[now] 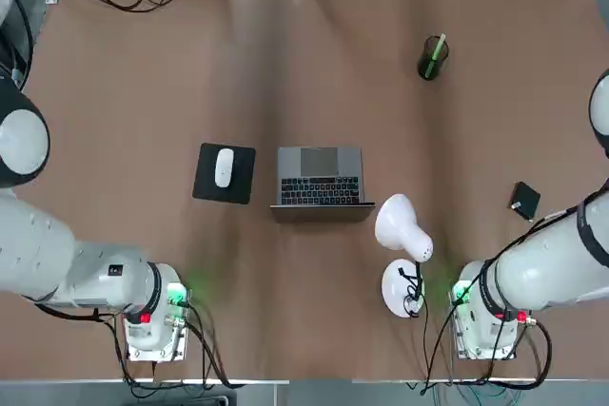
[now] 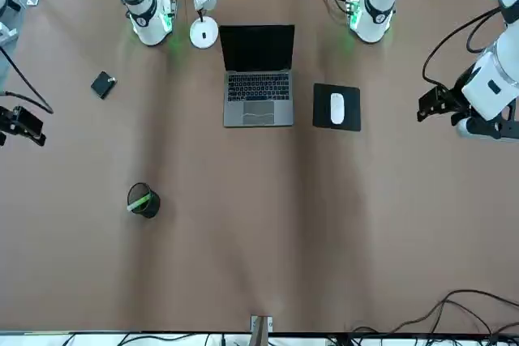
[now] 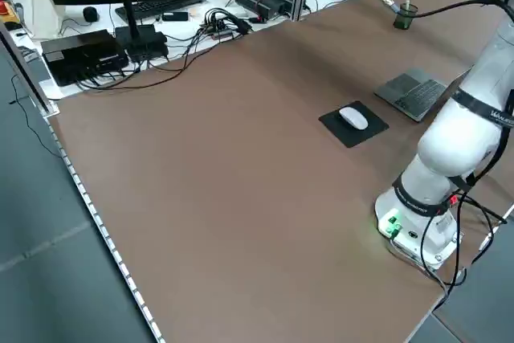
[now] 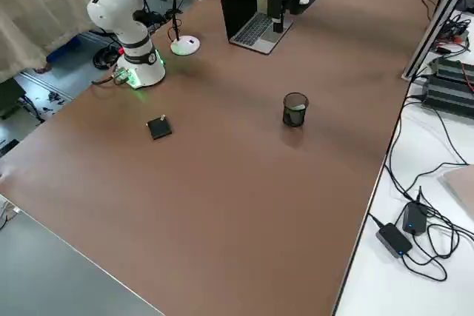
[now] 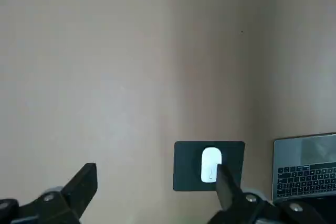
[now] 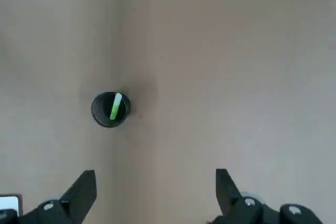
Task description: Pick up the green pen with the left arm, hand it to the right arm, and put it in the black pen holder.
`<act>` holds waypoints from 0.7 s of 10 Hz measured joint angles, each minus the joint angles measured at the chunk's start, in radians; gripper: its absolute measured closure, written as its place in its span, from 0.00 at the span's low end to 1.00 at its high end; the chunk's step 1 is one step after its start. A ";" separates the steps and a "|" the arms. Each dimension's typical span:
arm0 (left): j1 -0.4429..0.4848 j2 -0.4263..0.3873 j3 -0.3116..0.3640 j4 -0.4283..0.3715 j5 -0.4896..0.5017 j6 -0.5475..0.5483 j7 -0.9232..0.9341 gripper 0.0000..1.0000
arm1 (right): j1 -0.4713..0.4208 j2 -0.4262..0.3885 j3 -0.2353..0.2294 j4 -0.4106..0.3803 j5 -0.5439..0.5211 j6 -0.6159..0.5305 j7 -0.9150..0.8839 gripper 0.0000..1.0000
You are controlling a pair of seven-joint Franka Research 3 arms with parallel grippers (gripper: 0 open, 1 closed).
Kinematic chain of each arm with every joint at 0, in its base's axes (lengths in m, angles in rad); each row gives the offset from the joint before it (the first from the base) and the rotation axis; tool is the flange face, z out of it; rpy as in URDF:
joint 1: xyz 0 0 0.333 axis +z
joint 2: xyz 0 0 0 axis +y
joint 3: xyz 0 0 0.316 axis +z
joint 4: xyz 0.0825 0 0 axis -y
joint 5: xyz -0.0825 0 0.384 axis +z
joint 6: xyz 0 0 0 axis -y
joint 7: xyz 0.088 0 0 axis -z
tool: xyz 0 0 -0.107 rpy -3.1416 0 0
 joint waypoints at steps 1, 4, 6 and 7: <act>0.000 0.001 0.000 0.000 0.000 0.000 0.000 0.00 | 0.000 0.000 0.001 0.000 0.000 0.003 0.000 0.00; 0.000 0.004 0.000 0.000 -0.003 0.000 0.000 0.00 | -0.004 0.000 0.000 0.000 0.000 0.006 0.000 0.00; 0.000 0.004 0.000 0.000 -0.003 0.000 0.000 0.00 | -0.005 0.000 0.000 0.000 0.000 0.007 0.000 0.00; 0.000 0.004 -0.001 0.000 -0.003 0.000 0.000 0.00 | -0.005 0.000 0.000 0.000 0.000 0.008 0.000 0.00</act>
